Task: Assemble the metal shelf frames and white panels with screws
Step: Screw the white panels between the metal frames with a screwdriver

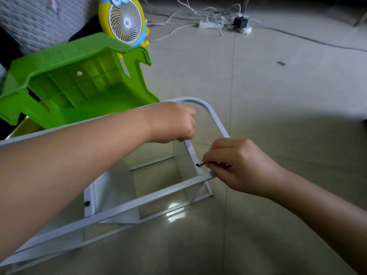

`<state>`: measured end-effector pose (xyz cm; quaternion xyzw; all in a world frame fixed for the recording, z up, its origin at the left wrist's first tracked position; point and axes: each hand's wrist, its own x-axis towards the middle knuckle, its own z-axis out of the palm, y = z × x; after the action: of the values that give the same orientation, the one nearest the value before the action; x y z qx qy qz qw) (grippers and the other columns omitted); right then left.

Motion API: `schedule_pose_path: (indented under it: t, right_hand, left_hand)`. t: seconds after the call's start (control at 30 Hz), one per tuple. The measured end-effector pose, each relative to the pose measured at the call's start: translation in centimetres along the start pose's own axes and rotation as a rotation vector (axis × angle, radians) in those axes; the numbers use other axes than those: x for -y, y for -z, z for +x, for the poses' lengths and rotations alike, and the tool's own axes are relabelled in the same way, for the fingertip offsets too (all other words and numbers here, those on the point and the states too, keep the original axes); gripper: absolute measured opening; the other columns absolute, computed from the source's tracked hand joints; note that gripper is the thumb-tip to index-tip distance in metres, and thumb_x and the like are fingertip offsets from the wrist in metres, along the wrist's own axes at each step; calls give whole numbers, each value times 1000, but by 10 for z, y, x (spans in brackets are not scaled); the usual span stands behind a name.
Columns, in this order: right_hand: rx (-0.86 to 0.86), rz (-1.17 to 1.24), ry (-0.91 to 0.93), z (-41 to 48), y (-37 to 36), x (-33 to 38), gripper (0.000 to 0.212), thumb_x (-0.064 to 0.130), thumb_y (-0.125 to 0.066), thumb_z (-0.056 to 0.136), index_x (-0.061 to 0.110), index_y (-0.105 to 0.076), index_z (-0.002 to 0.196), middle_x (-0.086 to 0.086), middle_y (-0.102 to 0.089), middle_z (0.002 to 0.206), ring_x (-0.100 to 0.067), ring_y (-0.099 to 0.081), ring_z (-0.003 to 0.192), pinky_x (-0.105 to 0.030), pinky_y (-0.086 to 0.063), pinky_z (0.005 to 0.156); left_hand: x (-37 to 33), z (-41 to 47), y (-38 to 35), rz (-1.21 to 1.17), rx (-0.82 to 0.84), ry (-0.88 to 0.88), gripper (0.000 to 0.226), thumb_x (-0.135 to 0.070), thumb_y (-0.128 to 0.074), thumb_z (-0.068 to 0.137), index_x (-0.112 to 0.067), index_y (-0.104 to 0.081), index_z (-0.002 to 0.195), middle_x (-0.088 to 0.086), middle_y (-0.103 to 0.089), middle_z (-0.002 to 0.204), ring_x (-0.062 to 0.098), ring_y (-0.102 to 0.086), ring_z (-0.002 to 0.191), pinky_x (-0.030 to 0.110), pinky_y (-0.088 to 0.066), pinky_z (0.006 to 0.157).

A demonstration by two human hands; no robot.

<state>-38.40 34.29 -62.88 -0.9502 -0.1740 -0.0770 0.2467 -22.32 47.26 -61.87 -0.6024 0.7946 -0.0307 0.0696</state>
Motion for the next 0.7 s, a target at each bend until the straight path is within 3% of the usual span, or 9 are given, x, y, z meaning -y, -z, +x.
schedule_pose_path:
  t: [0.1, 0.17, 0.23, 0.3, 0.4, 0.43, 0.53, 0.6, 0.7]
  right_hand:
    - [45, -72, -17, 5, 2, 5, 28, 16, -44, 77, 7, -68, 67, -5, -55, 58, -22, -53, 47, -32, -47, 40]
    - [62, -142, -3, 10, 5, 8, 30, 17, -41, 76, 7, -65, 61, -5, -53, 55, -23, -51, 43, -31, -45, 37]
    - [110, -208, -16, 13, 8, 12, 31, 16, -40, 74, 8, -63, 56, -4, -51, 52, -23, -49, 40, -28, -43, 35]
    - [176, -271, -54, 18, 12, 21, 22, 11, -48, 69, 10, -63, 53, -1, -50, 50, -18, -43, 36, -25, -41, 32]
    - [347, -371, -114, 29, 16, 32, 16, 7, -50, 82, 9, -61, 70, 0, -45, 64, -9, -30, 45, -26, -38, 46]
    - [426, -370, -142, 31, 17, 34, 16, 11, -46, 88, 13, -56, 76, 2, -40, 69, -7, -28, 50, -26, -37, 53]
    - [506, -444, -168, 36, 19, 43, 16, 16, -43, 90, 18, -41, 74, 6, -29, 68, -7, -28, 54, -28, -40, 63]
    - [541, -469, -197, 41, 17, 47, 18, 16, -45, 90, 18, -42, 72, 5, -32, 69, -10, -32, 56, -28, -44, 67]
    - [601, -498, -235, 44, 15, 49, 10, 16, -46, 90, 16, -55, 87, 3, -41, 77, -16, -43, 66, -28, -48, 71]
  left_hand:
    - [3, 3, -2, -4, 13, -22, 36, -1, -88, 33, -16, -59, 46, -5, -55, 47, 18, -58, 52, 14, -32, 40]
    - [-1, 8, 4, 51, 144, 36, 23, -1, -80, 56, -14, -65, 65, -2, -63, 67, 21, -61, 74, 21, -35, 49]
    - [3, 15, 2, 110, 354, 182, 16, -7, -55, 86, -16, -62, 96, -3, -62, 99, 18, -49, 105, 25, -31, 67]
    - [0, 13, 4, 73, 442, 212, 15, -8, -55, 86, -17, -62, 96, -3, -62, 99, 17, -49, 105, 25, -32, 67]
    - [-4, 5, 7, 101, 140, -1, 29, 3, -82, 43, -13, -61, 54, -1, -59, 55, 21, -60, 62, 19, -34, 43]
    - [-2, 2, 8, 82, 141, 23, 28, 5, -81, 45, -12, -61, 54, -1, -59, 56, 22, -60, 63, 20, -33, 44]
    - [-4, 9, 4, 106, 324, 244, 18, -3, -52, 86, -15, -62, 95, -2, -61, 98, 18, -47, 107, 28, -32, 66]
    - [-2, 11, 2, 92, 324, 272, 22, -4, -44, 91, -14, -60, 102, 0, -60, 107, 19, -43, 113, 29, -29, 70]
    - [-1, 12, 3, 134, 314, 253, 24, -6, -42, 92, -16, -59, 106, -2, -58, 110, 18, -42, 113, 26, -28, 72]
